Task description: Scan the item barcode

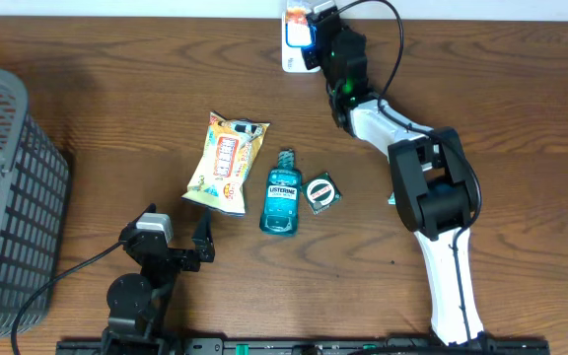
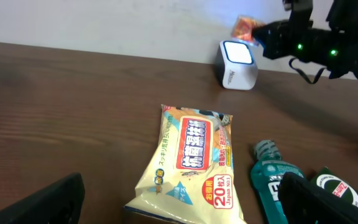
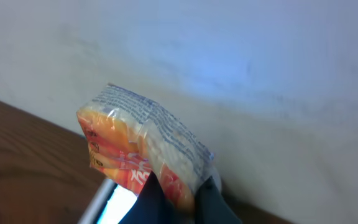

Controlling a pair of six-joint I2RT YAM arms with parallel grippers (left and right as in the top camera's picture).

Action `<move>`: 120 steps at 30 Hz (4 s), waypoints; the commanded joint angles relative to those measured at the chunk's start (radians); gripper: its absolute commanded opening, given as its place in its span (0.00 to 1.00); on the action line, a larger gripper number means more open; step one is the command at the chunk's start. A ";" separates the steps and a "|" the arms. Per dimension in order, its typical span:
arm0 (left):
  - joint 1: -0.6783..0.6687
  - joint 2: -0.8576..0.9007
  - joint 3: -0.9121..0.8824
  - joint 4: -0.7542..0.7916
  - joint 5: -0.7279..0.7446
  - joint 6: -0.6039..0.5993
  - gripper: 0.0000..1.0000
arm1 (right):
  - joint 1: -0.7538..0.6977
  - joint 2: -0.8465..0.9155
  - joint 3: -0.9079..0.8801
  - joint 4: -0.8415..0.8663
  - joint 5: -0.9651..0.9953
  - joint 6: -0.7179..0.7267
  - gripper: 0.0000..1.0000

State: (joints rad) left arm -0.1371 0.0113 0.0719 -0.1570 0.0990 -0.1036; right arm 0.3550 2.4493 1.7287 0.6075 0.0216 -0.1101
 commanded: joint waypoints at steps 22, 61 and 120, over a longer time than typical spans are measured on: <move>0.004 0.000 -0.016 -0.026 0.006 0.010 0.98 | -0.090 -0.251 0.036 -0.290 0.970 -0.226 0.01; 0.004 0.000 -0.016 -0.026 0.006 0.010 0.98 | -0.981 -0.445 0.013 -1.241 -0.014 0.479 0.78; 0.004 0.000 -0.016 -0.026 0.006 0.010 0.98 | -0.080 -0.465 -0.637 -1.335 0.351 0.341 0.35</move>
State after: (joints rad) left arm -0.1371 0.0113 0.0719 -0.1574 0.0990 -0.1036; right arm 0.2928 1.8938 1.1168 -0.7116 0.3794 0.2321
